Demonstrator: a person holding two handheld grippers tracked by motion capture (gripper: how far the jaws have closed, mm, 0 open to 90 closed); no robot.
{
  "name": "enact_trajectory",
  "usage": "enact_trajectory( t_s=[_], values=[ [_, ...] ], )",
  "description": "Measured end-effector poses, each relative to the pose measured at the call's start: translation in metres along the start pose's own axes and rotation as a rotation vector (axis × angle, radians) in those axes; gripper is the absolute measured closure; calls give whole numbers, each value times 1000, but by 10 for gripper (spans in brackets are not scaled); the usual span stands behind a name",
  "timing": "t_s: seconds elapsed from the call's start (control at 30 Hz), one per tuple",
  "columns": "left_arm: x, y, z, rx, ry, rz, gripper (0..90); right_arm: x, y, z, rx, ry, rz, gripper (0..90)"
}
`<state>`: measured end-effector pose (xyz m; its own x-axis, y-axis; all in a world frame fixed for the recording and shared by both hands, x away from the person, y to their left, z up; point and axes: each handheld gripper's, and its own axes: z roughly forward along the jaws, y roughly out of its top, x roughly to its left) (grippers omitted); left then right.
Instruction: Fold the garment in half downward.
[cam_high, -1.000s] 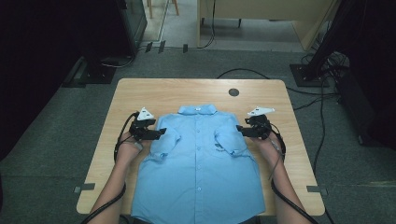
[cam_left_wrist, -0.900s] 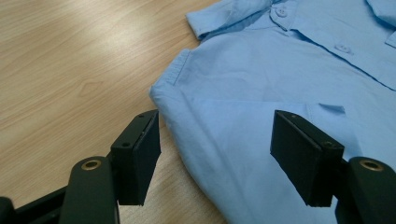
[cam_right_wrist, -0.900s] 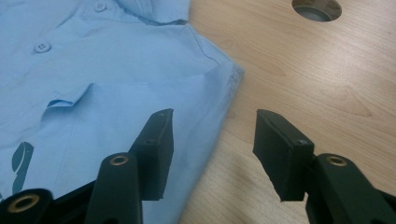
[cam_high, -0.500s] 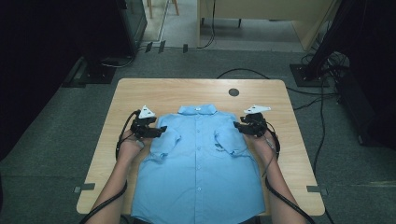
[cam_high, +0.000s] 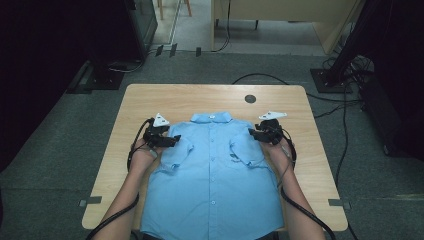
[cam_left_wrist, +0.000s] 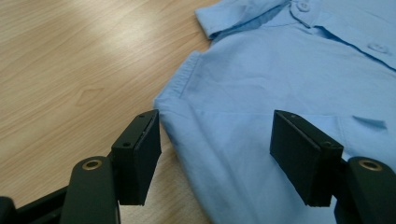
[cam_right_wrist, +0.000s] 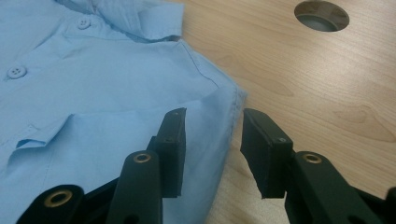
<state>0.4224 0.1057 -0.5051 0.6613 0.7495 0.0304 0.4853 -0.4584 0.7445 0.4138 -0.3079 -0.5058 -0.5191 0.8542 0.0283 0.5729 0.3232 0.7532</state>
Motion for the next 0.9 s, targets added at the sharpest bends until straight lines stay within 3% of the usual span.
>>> enact_trajectory(
  t_s=[0.23,0.4,0.47,0.67,0.9],
  values=[
    [0,3,4,-4,21,14,366,0,3,6,12,-6,-1,600],
    [4,2,7,0,17,-19,414,0,6,9,10,-11,6,607],
    [5,1,7,-14,34,-27,437,1,7,12,21,-21,4,616],
    [9,-2,11,-16,48,-49,622,2,10,21,43,-46,48,722],
    [13,-5,11,5,46,-61,822,7,11,25,71,-70,35,873]
  ],
)
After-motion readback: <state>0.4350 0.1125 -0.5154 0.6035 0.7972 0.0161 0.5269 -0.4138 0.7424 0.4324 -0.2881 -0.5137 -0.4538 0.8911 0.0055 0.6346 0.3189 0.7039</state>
